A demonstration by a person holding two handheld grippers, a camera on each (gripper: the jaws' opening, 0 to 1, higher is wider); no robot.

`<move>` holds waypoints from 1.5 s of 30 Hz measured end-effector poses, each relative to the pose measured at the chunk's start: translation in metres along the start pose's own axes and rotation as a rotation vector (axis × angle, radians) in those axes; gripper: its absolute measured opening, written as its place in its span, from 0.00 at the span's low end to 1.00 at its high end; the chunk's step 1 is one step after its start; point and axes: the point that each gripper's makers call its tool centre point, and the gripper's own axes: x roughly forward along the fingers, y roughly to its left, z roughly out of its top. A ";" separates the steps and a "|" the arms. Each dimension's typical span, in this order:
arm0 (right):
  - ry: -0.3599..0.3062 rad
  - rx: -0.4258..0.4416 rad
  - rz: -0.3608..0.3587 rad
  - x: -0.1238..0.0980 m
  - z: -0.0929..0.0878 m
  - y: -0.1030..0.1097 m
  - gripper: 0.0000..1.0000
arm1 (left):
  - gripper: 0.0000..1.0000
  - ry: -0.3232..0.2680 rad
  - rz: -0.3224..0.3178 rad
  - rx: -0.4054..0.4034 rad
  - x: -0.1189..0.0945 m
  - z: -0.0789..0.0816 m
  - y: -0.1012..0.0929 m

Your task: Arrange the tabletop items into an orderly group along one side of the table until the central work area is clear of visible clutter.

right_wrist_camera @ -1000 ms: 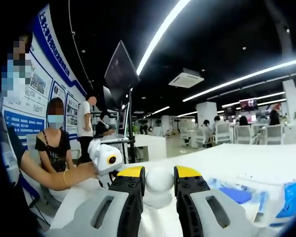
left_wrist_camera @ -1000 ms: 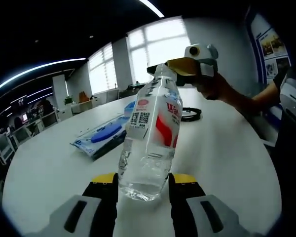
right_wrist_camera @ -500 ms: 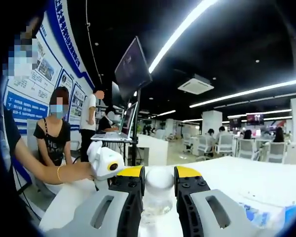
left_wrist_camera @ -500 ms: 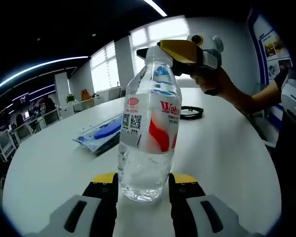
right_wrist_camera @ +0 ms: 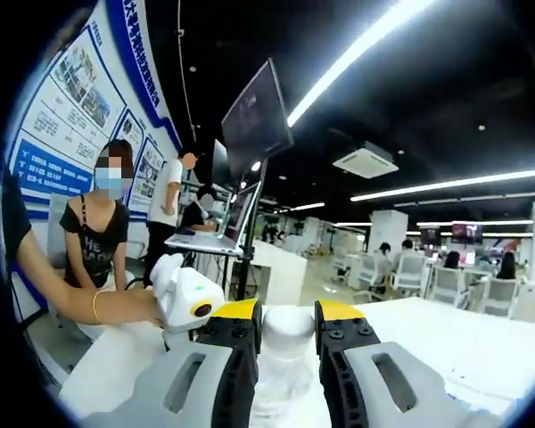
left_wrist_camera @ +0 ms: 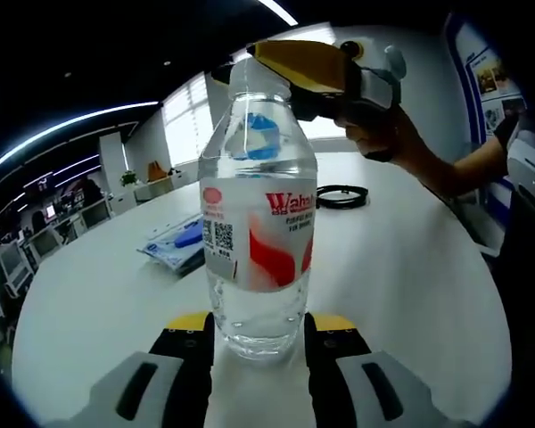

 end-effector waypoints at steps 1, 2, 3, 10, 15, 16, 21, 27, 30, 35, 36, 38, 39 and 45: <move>0.002 0.005 -0.004 0.003 0.000 -0.001 0.21 | 0.39 0.000 0.001 -0.001 0.000 -0.001 0.000; 0.003 0.009 -0.008 0.005 -0.001 -0.001 0.21 | 0.39 -0.001 0.002 -0.002 -0.001 -0.001 0.001; 0.004 0.012 -0.007 0.006 -0.001 -0.001 0.21 | 0.39 0.000 0.003 -0.003 -0.001 -0.002 0.001; 0.015 -0.010 0.006 0.013 -0.003 0.002 0.21 | 0.39 0.006 0.002 0.001 -0.001 -0.005 0.001; 0.021 -0.012 0.010 0.018 -0.006 0.004 0.21 | 0.40 -0.003 0.012 0.003 -0.002 -0.005 0.002; 0.023 -0.016 0.012 0.019 -0.006 0.004 0.21 | 0.40 -0.010 0.014 -0.002 -0.003 -0.004 0.003; 0.029 -0.009 0.008 0.026 -0.008 0.003 0.21 | 0.40 -0.018 0.037 -0.005 -0.006 -0.003 0.003; 0.043 -0.026 0.005 0.025 -0.007 0.004 0.22 | 0.40 -0.040 0.070 -0.014 -0.012 0.003 0.005; 0.049 -0.046 -0.001 0.024 -0.007 0.004 0.22 | 0.47 -0.020 0.108 0.011 -0.012 0.002 0.007; 0.067 -0.053 -0.006 0.019 -0.010 0.005 0.24 | 0.47 -0.030 0.110 0.012 -0.011 0.006 0.002; 0.068 -0.044 -0.008 0.017 -0.010 0.004 0.23 | 0.47 -0.032 0.109 0.013 -0.010 0.007 0.001; 0.067 -0.033 -0.010 0.013 -0.009 0.004 0.23 | 0.48 -0.028 0.106 0.015 -0.008 0.007 -0.001; 0.067 -0.033 -0.010 0.012 -0.009 0.004 0.23 | 0.48 -0.027 0.106 0.015 -0.008 0.007 -0.002; 0.065 -0.032 -0.014 -0.001 -0.004 0.005 0.23 | 0.48 -0.025 0.148 -0.005 -0.005 0.008 0.000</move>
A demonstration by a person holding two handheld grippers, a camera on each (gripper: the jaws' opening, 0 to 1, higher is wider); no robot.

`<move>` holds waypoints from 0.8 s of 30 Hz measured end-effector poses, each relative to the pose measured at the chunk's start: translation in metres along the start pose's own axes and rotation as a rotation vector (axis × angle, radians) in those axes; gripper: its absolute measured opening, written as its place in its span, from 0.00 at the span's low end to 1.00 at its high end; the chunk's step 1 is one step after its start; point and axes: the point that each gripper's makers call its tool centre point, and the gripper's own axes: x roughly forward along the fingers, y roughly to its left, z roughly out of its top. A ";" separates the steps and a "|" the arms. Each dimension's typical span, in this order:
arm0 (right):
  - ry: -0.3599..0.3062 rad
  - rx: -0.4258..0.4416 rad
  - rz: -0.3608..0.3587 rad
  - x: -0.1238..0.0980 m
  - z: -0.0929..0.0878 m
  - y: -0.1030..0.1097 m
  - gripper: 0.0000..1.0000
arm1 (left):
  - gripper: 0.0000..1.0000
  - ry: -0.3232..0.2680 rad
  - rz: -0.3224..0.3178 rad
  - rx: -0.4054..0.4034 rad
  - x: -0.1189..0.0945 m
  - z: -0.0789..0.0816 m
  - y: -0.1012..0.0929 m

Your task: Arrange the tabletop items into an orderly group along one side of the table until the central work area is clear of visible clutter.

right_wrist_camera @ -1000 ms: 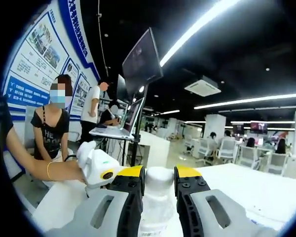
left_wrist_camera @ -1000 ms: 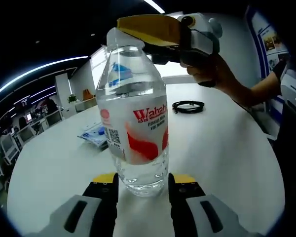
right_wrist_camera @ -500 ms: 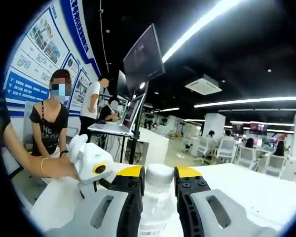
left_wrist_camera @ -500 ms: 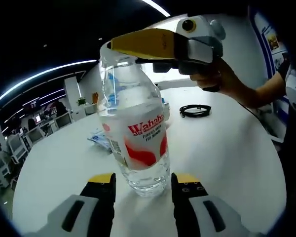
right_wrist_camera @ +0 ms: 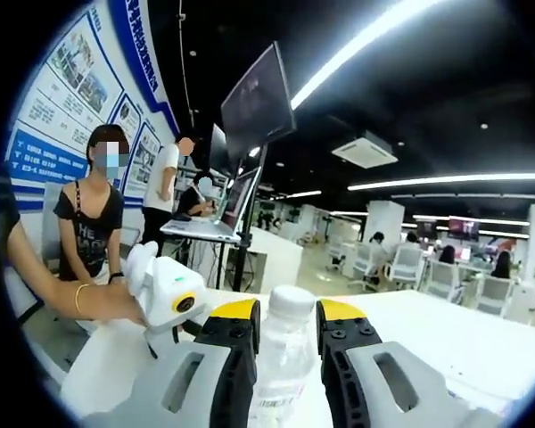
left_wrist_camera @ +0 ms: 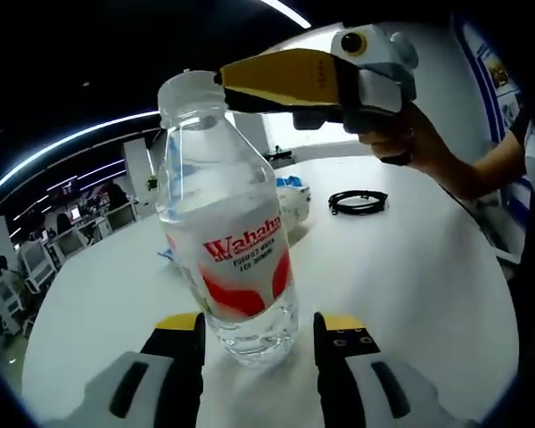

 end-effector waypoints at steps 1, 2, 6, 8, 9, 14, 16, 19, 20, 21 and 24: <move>0.002 -0.001 0.000 -0.003 0.001 0.000 0.23 | 0.49 0.000 0.005 -0.004 0.000 0.000 0.000; 0.008 -0.001 -0.002 -0.006 0.000 0.000 0.23 | 0.49 0.000 0.011 -0.006 0.001 0.001 0.000; 0.025 -0.001 -0.006 -0.018 0.000 0.001 0.23 | 0.50 0.001 0.035 -0.011 0.001 0.003 0.000; 0.025 0.001 -0.007 -0.025 0.001 0.002 0.23 | 0.50 0.008 0.047 -0.007 0.002 0.003 0.000; 0.024 0.003 -0.008 -0.031 0.003 0.003 0.23 | 0.50 0.014 0.057 -0.002 0.002 0.003 0.000; 0.042 -0.014 -0.017 -0.063 0.005 0.011 0.23 | 0.52 0.032 0.087 0.021 0.004 0.001 -0.001; 0.047 -0.015 -0.022 -0.070 0.006 0.011 0.23 | 0.52 0.029 0.098 0.017 0.004 0.001 0.000; 0.068 -0.003 -0.023 -0.080 0.003 0.010 0.23 | 0.52 0.024 0.108 0.003 0.004 0.002 0.001; 0.077 0.004 -0.025 -0.082 0.001 0.010 0.23 | 0.52 0.000 0.119 -0.017 0.005 0.006 0.003; 0.080 0.007 -0.026 -0.083 0.001 0.010 0.23 | 0.52 -0.010 0.125 -0.033 0.005 0.007 0.003; 0.086 0.011 -0.026 -0.090 -0.001 0.011 0.23 | 0.52 -0.022 0.138 -0.049 0.005 0.008 0.004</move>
